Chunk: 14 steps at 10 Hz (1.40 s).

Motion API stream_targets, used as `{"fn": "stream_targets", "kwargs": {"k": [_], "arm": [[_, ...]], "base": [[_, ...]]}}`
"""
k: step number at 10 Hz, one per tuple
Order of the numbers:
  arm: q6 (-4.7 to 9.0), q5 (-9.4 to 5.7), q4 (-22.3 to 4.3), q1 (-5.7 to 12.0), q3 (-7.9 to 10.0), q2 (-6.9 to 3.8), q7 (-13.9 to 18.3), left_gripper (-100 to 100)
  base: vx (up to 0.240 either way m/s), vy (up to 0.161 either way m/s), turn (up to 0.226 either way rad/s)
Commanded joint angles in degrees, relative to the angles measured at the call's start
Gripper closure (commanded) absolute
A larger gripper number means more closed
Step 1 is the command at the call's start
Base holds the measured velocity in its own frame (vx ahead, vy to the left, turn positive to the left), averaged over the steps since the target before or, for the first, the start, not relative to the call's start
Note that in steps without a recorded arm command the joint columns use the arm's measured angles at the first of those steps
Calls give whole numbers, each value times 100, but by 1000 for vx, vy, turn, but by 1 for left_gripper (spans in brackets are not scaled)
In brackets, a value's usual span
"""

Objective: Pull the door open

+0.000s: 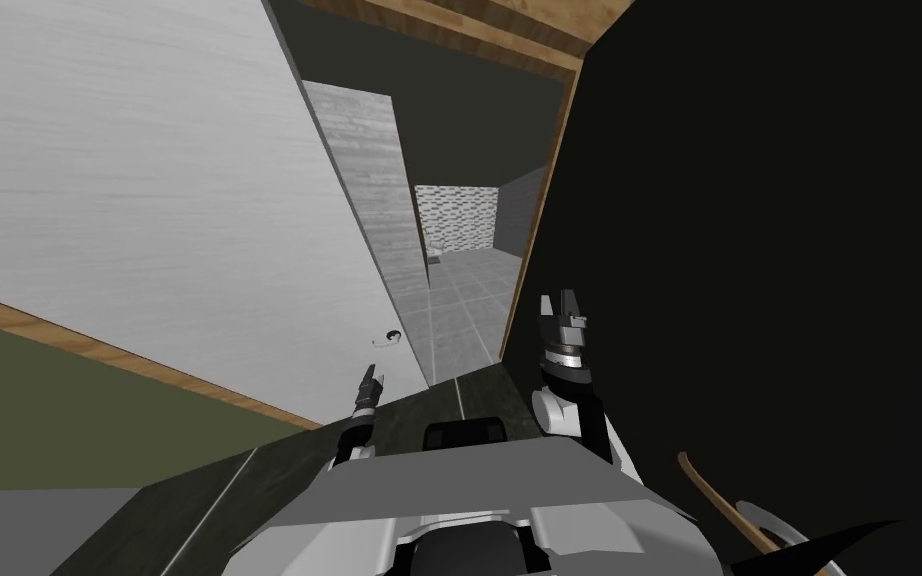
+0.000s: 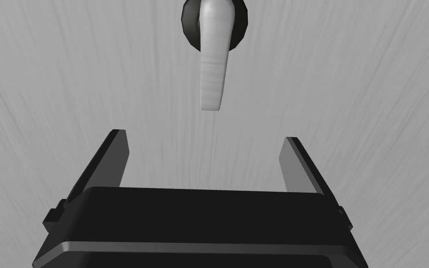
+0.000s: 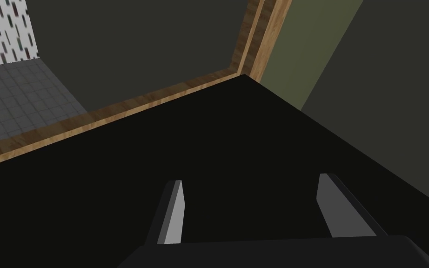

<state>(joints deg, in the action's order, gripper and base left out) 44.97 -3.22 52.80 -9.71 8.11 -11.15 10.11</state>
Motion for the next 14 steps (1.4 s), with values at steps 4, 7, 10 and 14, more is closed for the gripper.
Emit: {"fn": "stream_targets", "kwargs": {"k": [4, 7, 10, 14], "arm": [[190, -111, -260, -45, 159, -175, 137, -100], [349, -204, -476, -83, 291, -319, 251, -100], [390, -237, -512, -129, 338, -374, 294, -100], [390, -237, -512, -129, 338, -374, 294, 100]], "base": [[164, 12, -100], [199, 14, -116], [145, 18, -78], [-16, 0, -4]]}}
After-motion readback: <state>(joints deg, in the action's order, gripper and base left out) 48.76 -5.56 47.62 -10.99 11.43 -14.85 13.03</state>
